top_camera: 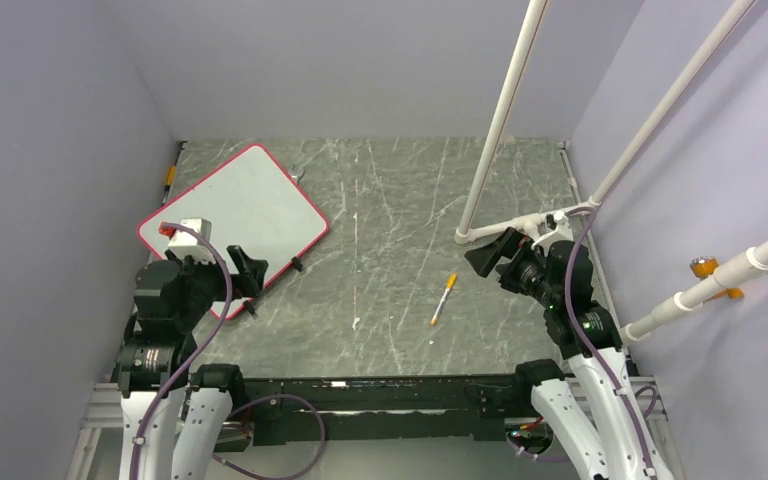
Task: Write a sentence on the whiteboard
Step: Pick up the whiteboard marker from the center of the board.
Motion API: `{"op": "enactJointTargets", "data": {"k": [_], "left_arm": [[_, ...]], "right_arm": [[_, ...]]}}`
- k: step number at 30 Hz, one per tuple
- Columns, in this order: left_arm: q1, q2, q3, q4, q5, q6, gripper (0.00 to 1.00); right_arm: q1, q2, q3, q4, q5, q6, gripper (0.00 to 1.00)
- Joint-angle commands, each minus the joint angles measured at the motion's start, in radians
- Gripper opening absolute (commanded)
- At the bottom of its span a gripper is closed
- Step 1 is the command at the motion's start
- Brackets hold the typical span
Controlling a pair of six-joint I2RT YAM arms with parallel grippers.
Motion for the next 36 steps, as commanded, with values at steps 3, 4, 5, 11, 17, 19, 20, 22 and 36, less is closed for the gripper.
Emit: {"op": "enactJointTargets", "data": {"k": [3, 4, 5, 11, 17, 19, 20, 22, 36], "left_arm": [[0.005, 0.019, -0.009, 0.058, 0.063, 0.003, 0.99], [0.005, 0.020, -0.010, 0.061, 0.071, 0.003, 0.99], [0.005, 0.021, -0.011, 0.063, 0.080, 0.003, 0.99], [0.005, 0.029, -0.016, 0.076, 0.107, 0.000, 0.99], [0.005, 0.035, -0.018, 0.081, 0.118, 0.000, 0.99], [0.005, 0.038, -0.018, 0.081, 0.118, 0.000, 0.99], [0.004, 0.038, -0.018, 0.081, 0.118, 0.000, 0.99], [0.001, 0.041, -0.018, 0.081, 0.118, 0.000, 1.00], [-0.004, 0.040, -0.019, 0.077, 0.109, 0.002, 0.99]], "right_arm": [[-0.002, 0.019, -0.034, -0.064, 0.006, 0.043, 1.00], [0.002, 0.028, -0.043, -0.068, 0.005, 0.052, 1.00], [0.009, 0.042, -0.055, -0.068, 0.001, 0.057, 1.00], [0.102, 0.127, -0.096, -0.089, 0.078, 0.116, 1.00], [0.220, 0.220, -0.069, -0.074, 0.206, 0.167, 1.00], [0.267, 0.279, -0.042, -0.075, 0.257, 0.181, 1.00], [0.286, 0.312, -0.028, -0.073, 0.272, 0.187, 1.00], [0.329, 0.376, -0.005, -0.063, 0.295, 0.202, 0.97], [0.489, 0.607, 0.030, -0.041, 0.455, 0.336, 0.86]]}}
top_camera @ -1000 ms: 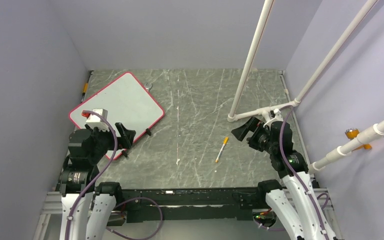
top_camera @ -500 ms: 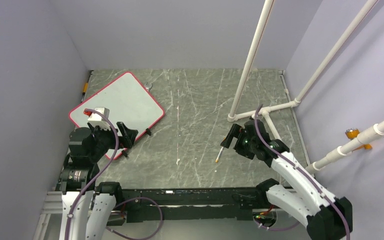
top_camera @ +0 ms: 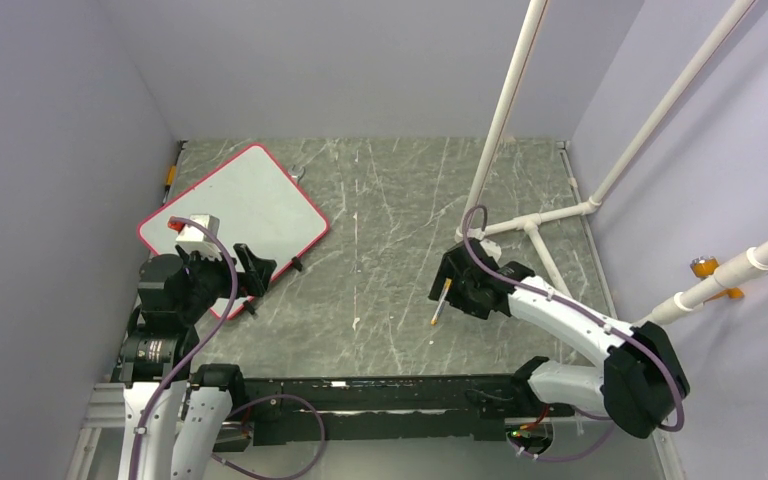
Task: Write a sentence on the whiteboard
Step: Pick up the whiteboard marker from the center of the board.
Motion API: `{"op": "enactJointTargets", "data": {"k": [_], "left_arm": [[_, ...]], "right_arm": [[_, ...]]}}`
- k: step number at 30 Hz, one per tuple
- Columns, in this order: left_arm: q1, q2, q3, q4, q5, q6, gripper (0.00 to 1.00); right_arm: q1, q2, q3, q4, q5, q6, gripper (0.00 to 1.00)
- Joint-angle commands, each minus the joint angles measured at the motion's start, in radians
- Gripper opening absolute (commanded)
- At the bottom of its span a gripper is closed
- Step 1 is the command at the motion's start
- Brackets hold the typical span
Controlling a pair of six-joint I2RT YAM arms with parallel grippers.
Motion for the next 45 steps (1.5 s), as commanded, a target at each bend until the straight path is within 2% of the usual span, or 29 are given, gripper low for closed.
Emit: {"op": "enactJointTargets", "data": {"k": [1, 14, 20, 27, 41, 45], "left_arm": [[-0.002, 0.002, -0.004, 0.037, 0.008, 0.002, 0.99], [-0.002, 0.000, -0.002, 0.033, 0.001, 0.002, 0.99], [-0.002, 0.002, -0.004, 0.035, 0.005, 0.002, 0.99], [-0.002, 0.006, -0.004, 0.035, 0.005, 0.004, 0.99], [-0.001, 0.014, -0.004, 0.034, 0.005, 0.002, 0.99], [-0.002, 0.017, -0.004, 0.034, 0.008, 0.004, 0.99]], "right_arm": [[0.041, 0.037, 0.048, 0.020, 0.087, 0.070, 0.85], [0.111, 0.279, 0.200, -0.059, 0.217, 0.070, 0.64], [0.124, 0.321, 0.188, -0.045, 0.218, 0.066, 0.44], [0.133, 0.368, 0.176, -0.027, 0.202, 0.044, 0.25], [0.144, 0.382, 0.111, 0.002, 0.189, 0.044, 0.27], [0.146, 0.392, 0.089, 0.053, 0.159, 0.012, 0.11]]}}
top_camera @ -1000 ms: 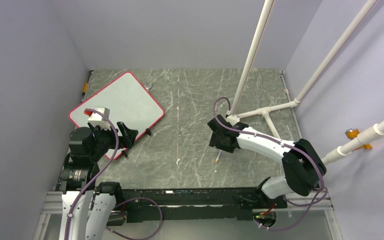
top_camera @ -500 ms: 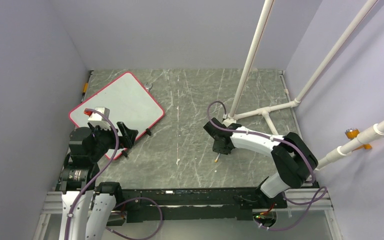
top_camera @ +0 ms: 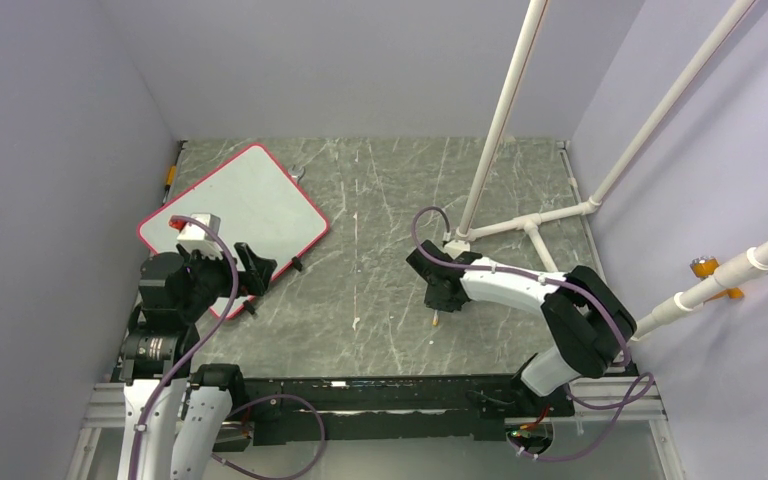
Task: Write a sentence on the whiteboard
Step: Pick up the whiteboard marker from the center of the board, then pass from the right arm to the left
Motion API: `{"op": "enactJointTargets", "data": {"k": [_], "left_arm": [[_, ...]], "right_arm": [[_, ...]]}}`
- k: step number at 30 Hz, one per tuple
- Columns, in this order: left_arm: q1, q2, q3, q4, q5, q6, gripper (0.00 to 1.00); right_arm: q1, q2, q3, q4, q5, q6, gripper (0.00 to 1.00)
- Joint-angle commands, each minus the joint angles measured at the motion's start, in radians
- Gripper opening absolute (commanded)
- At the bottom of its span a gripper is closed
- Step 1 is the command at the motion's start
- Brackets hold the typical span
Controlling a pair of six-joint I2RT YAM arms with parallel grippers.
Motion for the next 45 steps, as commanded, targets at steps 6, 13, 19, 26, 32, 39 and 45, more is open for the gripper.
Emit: {"op": "enactJointTargets", "data": {"k": [6, 13, 19, 26, 32, 39, 45], "left_arm": [[-0.001, 0.022, -0.012, 0.052, 0.029, 0.000, 0.99], [-0.028, 0.085, -0.026, 0.101, 0.229, 0.005, 0.99], [-0.063, 0.131, -0.056, 0.182, 0.413, -0.032, 0.99], [-0.091, 0.246, -0.014, 0.229, 0.611, -0.088, 0.97], [-0.152, 0.301, 0.012, 0.302, 0.690, -0.132, 0.93], [-0.246, 0.381, 0.076, 0.314, 0.665, -0.158, 0.91], [-0.292, 0.481, 0.118, 0.297, 0.727, -0.140, 0.85]], "right_arm": [[0.030, 0.017, 0.009, 0.023, -0.029, -0.131, 0.00], [0.125, -0.101, 0.046, 0.064, -0.071, -0.323, 0.00], [0.174, -0.236, 0.067, 0.134, -0.194, -0.498, 0.00], [0.208, -0.349, 0.089, 0.167, -0.256, -0.620, 0.00], [0.216, -0.412, 0.098, 0.192, -0.300, -0.651, 0.00], [0.239, -0.449, 0.118, 0.192, -0.358, -0.684, 0.00], [0.254, -0.484, 0.128, 0.205, -0.440, -0.706, 0.00]]}}
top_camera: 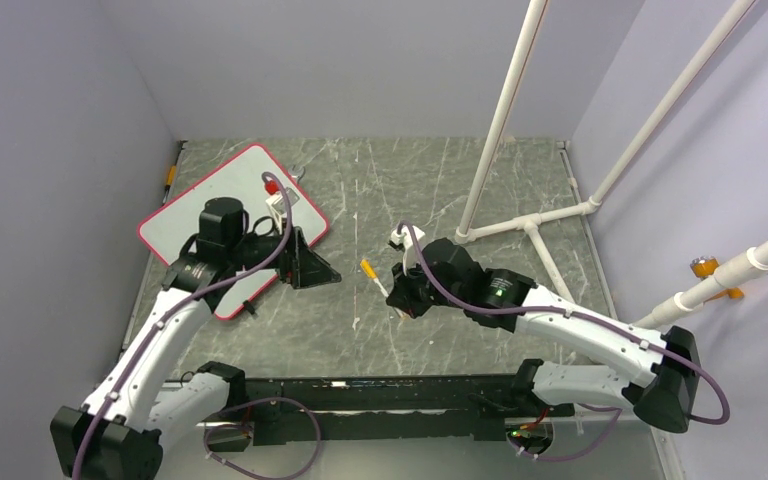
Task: Write a sentence on the whiteboard
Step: Pass from the right arm to the left
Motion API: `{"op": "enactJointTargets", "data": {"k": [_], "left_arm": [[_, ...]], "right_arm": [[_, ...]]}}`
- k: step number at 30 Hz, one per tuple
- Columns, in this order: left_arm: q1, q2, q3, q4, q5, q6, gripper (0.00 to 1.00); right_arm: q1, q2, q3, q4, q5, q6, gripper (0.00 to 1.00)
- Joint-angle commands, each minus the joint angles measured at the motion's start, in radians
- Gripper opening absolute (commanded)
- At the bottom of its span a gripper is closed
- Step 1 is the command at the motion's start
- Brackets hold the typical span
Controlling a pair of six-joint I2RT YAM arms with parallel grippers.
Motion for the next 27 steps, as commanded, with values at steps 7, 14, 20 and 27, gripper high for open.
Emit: {"op": "enactJointTargets", "data": {"k": [7, 14, 20, 27], "left_arm": [[-0.088, 0.093, 0.056, 0.094, 0.084, -0.043, 0.76], [-0.134, 0.154, 0.106, 0.102, 0.076, -0.046, 0.61], [-0.150, 0.208, 0.151, 0.090, 0.092, -0.046, 0.52], [-0.172, 0.243, 0.199, -0.006, 0.089, 0.016, 0.26]], "right_arm": [[0.033, -0.060, 0.086, 0.046, -0.122, -0.043, 0.00], [0.046, -0.046, 0.132, 0.004, -0.128, -0.054, 0.00], [0.058, -0.027, 0.155, -0.008, -0.128, -0.066, 0.00], [0.066, -0.010, 0.167, -0.014, -0.113, -0.079, 0.00]]}}
